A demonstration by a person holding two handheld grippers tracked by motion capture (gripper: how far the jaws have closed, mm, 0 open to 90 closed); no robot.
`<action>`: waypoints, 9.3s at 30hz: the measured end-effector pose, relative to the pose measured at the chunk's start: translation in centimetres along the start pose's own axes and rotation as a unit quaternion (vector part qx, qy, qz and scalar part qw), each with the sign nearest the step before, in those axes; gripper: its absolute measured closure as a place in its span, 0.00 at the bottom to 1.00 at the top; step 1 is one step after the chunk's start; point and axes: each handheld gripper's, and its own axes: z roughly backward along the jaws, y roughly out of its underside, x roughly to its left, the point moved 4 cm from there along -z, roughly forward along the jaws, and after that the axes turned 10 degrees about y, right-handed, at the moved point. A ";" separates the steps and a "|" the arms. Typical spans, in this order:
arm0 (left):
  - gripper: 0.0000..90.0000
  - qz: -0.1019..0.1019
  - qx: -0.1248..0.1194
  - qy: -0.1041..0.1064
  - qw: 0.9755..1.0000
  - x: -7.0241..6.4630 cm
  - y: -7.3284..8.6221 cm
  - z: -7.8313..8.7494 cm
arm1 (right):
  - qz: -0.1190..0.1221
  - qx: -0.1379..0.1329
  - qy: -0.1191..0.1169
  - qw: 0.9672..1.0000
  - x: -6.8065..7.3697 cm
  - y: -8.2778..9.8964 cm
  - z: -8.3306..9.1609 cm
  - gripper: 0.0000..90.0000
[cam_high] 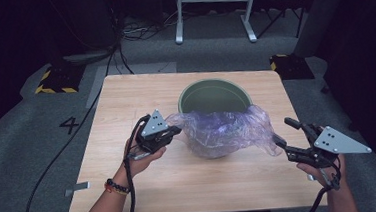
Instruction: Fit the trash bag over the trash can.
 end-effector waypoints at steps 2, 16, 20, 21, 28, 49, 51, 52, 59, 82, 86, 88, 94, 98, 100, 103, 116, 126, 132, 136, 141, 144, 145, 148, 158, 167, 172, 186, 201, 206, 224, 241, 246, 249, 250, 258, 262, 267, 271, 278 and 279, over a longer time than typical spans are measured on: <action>0.99 -0.004 0.002 -0.002 1.000 0.0 -0.1 0.0 | 0.022 -0.011 -0.008 1.000 0.5 -0.9 -0.2 0.58; 0.99 0.019 0.016 -0.003 1.000 1.1 0.7 -0.4 | -0.027 0.032 0.011 0.999 -1.7 -2.6 -5.9 0.99; 0.99 0.027 0.024 -0.003 0.999 1.5 1.2 -0.8 | -0.034 0.055 0.019 0.998 -1.9 -2.2 -7.2 0.99; 0.99 0.028 0.026 -0.002 0.999 1.6 1.3 -0.9 | -0.041 0.061 0.015 0.997 -1.9 -2.1 -7.6 0.99; 0.91 0.046 0.029 0.000 0.999 2.4 2.4 -1.2 | -0.060 0.094 0.026 0.993 -2.6 -0.9 -9.7 1.00; 0.21 0.025 -0.063 -0.005 0.998 2.3 0.7 5.1 | -0.075 0.105 0.036 0.991 -3.4 -0.2 -10.4 0.99; 0.21 0.020 -0.067 -0.004 0.998 2.1 0.3 5.5 | -0.074 0.104 0.038 0.991 -3.5 -0.3 -10.4 0.99; 0.20 0.018 -0.071 0.000 0.997 2.1 0.1 5.7 | -0.073 0.103 0.039 0.991 -3.5 -0.3 -10.4 0.99; 0.19 0.005 -0.093 0.005 0.996 1.3 -1.1 6.7 | -0.079 0.096 0.039 0.992 -3.7 -0.4 -10.1 0.99; 0.18 -0.004 -0.052 -0.018 0.998 1.7 -2.3 5.9 | -0.054 0.068 -0.004 0.996 -2.0 -1.1 -9.1 0.97; 0.20 -0.021 -0.047 -0.032 0.998 1.9 -3.4 5.8 | -0.052 0.070 -0.007 0.996 -1.9 -1.2 -9.2 0.96; 0.25 -0.034 -0.043 -0.042 0.998 2.0 -4.0 5.6 | -0.049 0.074 -0.006 0.996 -1.8 -1.2 -9.4 0.96; 0.54 -0.048 -0.019 -0.057 0.997 3.2 -5.2 4.6 | -0.052 0.077 -0.003 0.996 -2.0 -1.1 -9.8 0.94; 0.79 -0.068 0.006 -0.059 0.996 3.9 -5.6 3.7 | -0.054 0.079 0.000 0.995 -2.3 -1.0 -9.9 0.94; 0.88 -0.073 0.011 -0.064 0.995 4.3 -5.8 3.3 | -0.054 0.079 0.003 0.995 -2.6 -1.1 -9.9 0.93; 0.93 -0.069 0.016 -0.066 0.995 5.1 -6.0 2.8 | -0.056 0.076 0.004 0.996 -3.0 -1.4 -10.0 0.93; 0.99 -0.020 0.013 -0.058 0.998 8.1 -5.8 -0.6 | -0.104 0.098 0.009 0.990 -5.1 -0.5 -11.6 0.98; 1.00 0.034 -0.012 -0.062 0.997 10.4 -4.1 -3.2 | -0.148 0.120 0.020 0.981 -6.7 1.4 -13.6 0.99; 1.00 0.071 -0.018 -0.060 0.995 11.7 -2.9 -4.4 | -0.176 0.142 0.011 0.974 -7.2 2.8 -15.0 0.99; 1.00 0.086 -0.011 -0.062 0.994 12.3 -2.0 -5.2 | -0.186 0.160 0.021 0.969 -7.6 4.0 -16.0 0.99; 1.00 0.105 -0.003 -0.055 0.993 12.9 -1.0 -6.1 | -0.195 0.177 0.032 0.964 -7.9 5.3 -17.0 1.00; 1.00 0.115 0.009 -0.048 0.992 13.0 -0.2 -6.7 | -0.197 0.185 0.032 0.962 -7.8 5.9 -17.3 0.99; 1.00 0.118 0.013 -0.048 0.992 13.0 0.1 -6.9 | -0.197 0.189 0.031 0.961 -7.8 6.1 -17.4 1.00; 1.00 0.129 0.026 -0.044 0.990 13.0 1.1 -7.3 | -0.197 0.205 0.027 0.958 -7.5 6.8 -17.7 0.99; 1.00 0.133 0.051 -0.034 0.989 12.7 3.5 -7.8 | -0.187 0.251 0.010 0.950 -6.6 8.9 -17.8 0.99; 0.99 0.116 0.068 -0.033 0.990 11.3 5.3 -7.6 | -0.182 0.273 -0.009 0.945 -5.3 10.9 -17.0 0.97; 0.79 0.102 0.068 -0.054 0.991 10.5 5.3 -6.6 | -0.176 0.265 -0.005 0.948 -5.2 11.3 -16.4 0.90; 0.27 0.037 0.031 -0.018 0.999 6.3 4.8 -2.2 | -0.089 0.182 -0.002 0.979 -5.6 8.8 -11.6 0.39; 0.77 -0.047 0.057 -0.009 0.997 2.1 3.3 -4.0 | -0.063 0.116 0.007 0.991 -4.0 5.8 -9.5 0.55; 0.99 -0.041 0.056 -0.004 0.998 2.7 3.6 -4.1 | -0.106 0.081 -0.021 0.991 -3.8 4.5 -9.3 0.39; 1.00 -0.028 0.073 0.003 0.997 3.1 4.5 -4.5 | -0.054 0.123 -0.070 0.988 0.8 5.9 -9.7 0.63; 1.00 -0.016 0.083 0.020 0.996 2.7 6.2 -5.4 | -0.038 0.136 -0.120 0.983 2.0 8.1 -10.1 0.99; 1.00 -0.027 0.090 0.029 0.995 2.0 6.7 -5.2 | -0.017 0.137 -0.147 0.979 3.1 8.5 -9.8 0.99; 1.00 -0.026 0.099 0.031 0.994 2.1 7.2 -5.2 | 0.004 0.151 -0.153 0.977 3.7 8.8 -9.5 0.99; 1.00 -0.027 0.104 0.032 0.994 2.2 7.3 -5.2 | 0.006 0.154 -0.155 0.976 3.7 8.9 -9.5 0.99; 1.00 -0.002 0.127 0.024 0.992 3.4 8.7 -5.8 | -0.001 0.204 -0.153 0.967 2.8 10.8 -10.5 0.97; 1.00 0.004 0.136 0.020 0.990 3.7 9.2 -6.1 | -0.002 0.224 -0.145 0.964 2.4 11.7 -10.8 0.96; 1.00 0.012 0.139 0.018 0.990 3.9 9.6 -6.3 | -0.009 0.230 -0.140 0.963 2.2 12.1 -11.1 0.96; 0.99 0.016 0.134 0.018 0.991 3.9 9.8 -6.3 | -0.015 0.230 -0.140 0.963 2.2 12.3 -11.1 0.96; 0.94 0.026 0.129 0.023 0.991 4.0 10.2 -6.1 | -0.023 0.231 -0.134 0.963 1.9 12.7 -11.3 0.94; 0.93 0.026 0.127 0.026 0.991 4.0 10.2 -6.1 | -0.025 0.232 -0.134 0.963 1.9 12.7 -11.2 0.94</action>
